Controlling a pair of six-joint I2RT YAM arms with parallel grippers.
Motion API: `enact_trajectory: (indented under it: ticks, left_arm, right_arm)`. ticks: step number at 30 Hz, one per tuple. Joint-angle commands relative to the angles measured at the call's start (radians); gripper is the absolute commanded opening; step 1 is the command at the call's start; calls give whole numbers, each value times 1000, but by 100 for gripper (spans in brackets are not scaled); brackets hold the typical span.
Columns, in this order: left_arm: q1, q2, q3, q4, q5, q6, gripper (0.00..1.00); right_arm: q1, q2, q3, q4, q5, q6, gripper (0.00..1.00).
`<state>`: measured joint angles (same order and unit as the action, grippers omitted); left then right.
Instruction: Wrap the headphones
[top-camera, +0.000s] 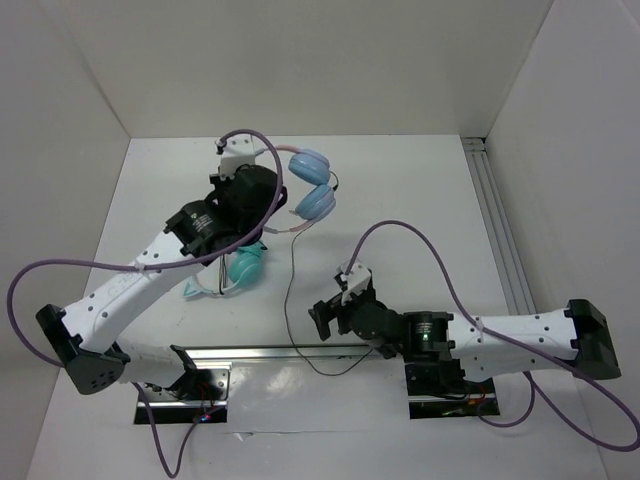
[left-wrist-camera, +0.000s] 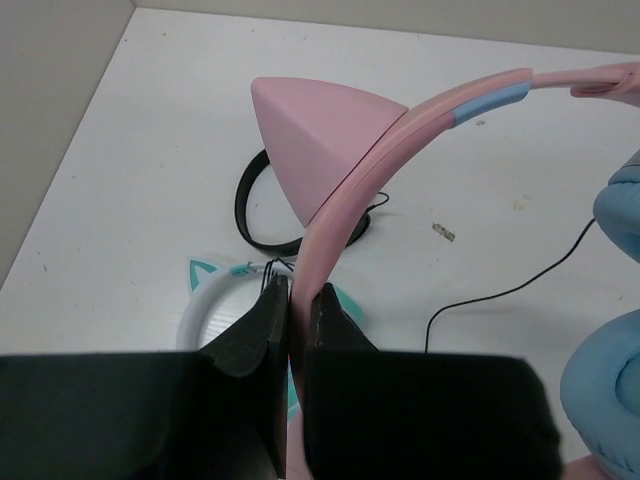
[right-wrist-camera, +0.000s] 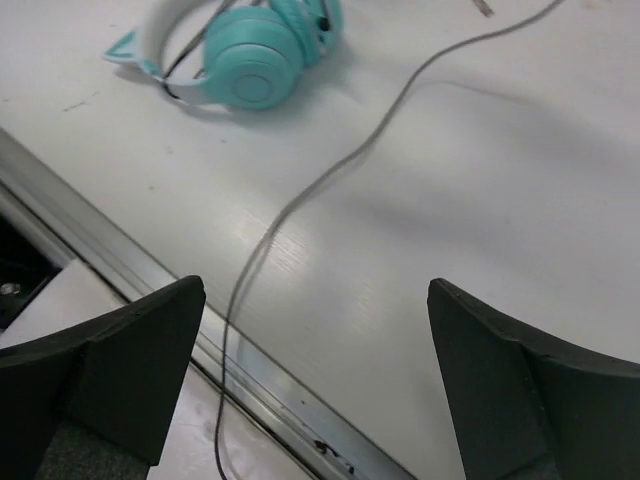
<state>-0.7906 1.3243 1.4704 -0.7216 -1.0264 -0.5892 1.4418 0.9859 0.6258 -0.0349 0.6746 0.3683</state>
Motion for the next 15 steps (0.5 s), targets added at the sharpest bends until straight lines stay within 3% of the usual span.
enact_trajectory:
  ticks: [1,6,9,12,13,15]
  left_arm:
    - [4,-71,140,17,34,-3,0]
    - [-8,-115,241,-61,92,55,0]
    - [-28,-141,295,-126,138,55,0]
    - [-29,-163,317,-153,161,55,0]
    - [-29,-163,317,-162,172,46,0]
    - [-29,-163,327,-171,186,46,0]
  right_arm:
    - [-14,-99,-38,-94,151,104,100]
    - [-75,-187,-70,7,161,5,100]
    - [-168,-199,-98,168,45,-112,100]
    - [-366,-162,-110,305,-165,-169,100]
    - [-494,-121,-110,332,-348,-181,99]
    - [-639,-52,-89,397,-572,-195,95]
